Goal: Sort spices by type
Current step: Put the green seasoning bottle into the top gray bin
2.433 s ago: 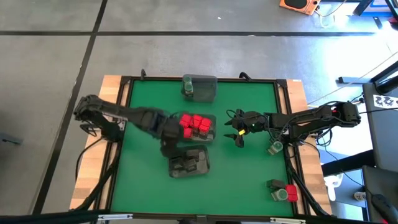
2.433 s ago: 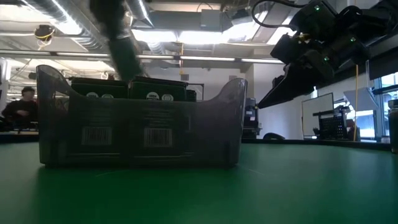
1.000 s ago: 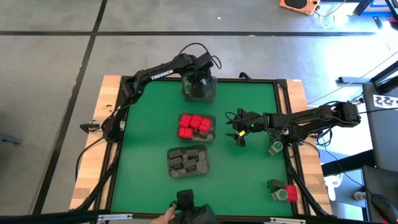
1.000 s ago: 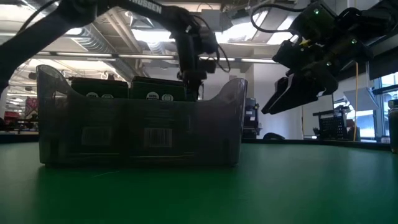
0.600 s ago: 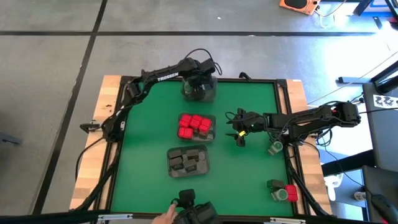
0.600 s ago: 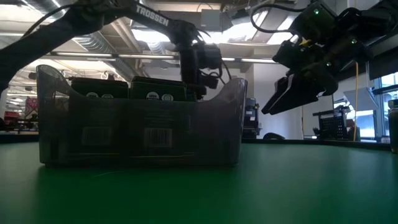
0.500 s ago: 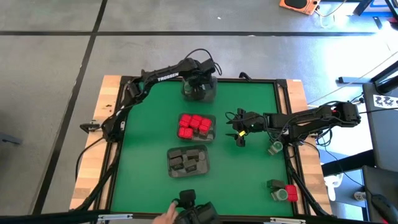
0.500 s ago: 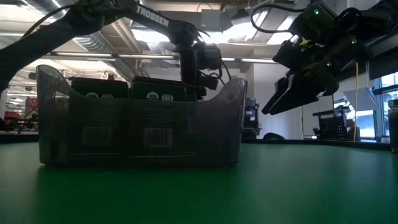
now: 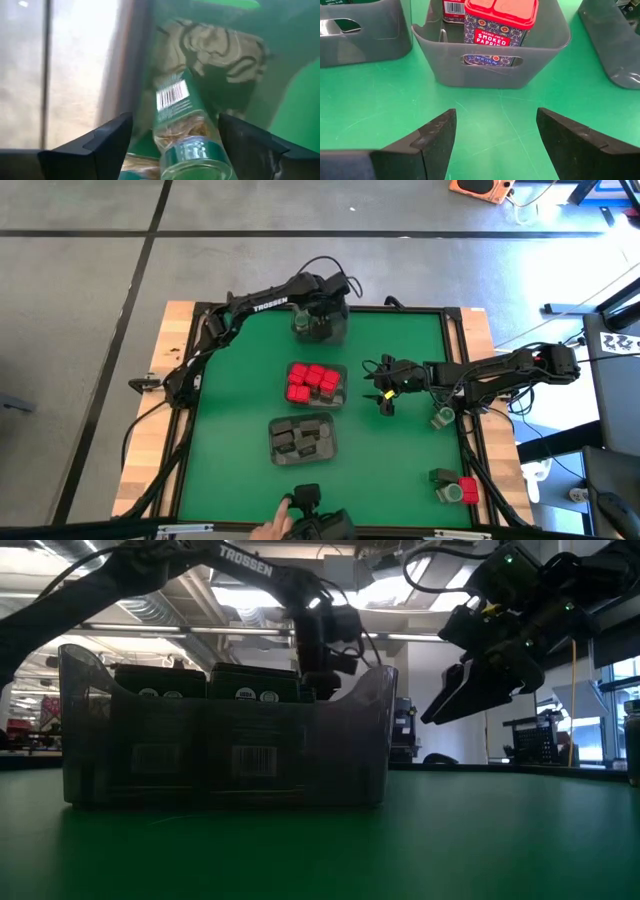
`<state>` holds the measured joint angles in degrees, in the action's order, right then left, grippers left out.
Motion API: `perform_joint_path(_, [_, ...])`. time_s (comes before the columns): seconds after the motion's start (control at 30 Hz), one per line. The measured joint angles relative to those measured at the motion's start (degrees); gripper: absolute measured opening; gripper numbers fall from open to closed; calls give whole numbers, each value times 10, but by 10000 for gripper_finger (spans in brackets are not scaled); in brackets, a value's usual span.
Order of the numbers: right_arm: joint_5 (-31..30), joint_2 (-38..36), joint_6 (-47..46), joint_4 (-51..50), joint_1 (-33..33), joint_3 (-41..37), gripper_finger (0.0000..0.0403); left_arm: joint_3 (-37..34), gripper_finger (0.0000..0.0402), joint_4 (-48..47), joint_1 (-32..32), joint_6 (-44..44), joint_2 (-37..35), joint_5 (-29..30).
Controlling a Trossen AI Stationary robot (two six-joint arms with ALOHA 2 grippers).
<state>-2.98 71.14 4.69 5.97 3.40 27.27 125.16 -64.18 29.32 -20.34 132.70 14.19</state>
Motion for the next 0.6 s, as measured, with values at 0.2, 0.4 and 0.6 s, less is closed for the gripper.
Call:
perform_joint_path(0.2, [0, 0, 0, 0, 0, 0, 276, 31, 295, -7, -2, -8, -1, 35])
perform_joint_path(0.4, [0, 0, 0, 0, 0, 0, 276, 66, 294, -39, -27, 7, -1, 36])
perform_joint_path(0.6, [0, 0, 0, 2, 0, 0, 276, 96, 294, -123, -77, 58, -4, 24])
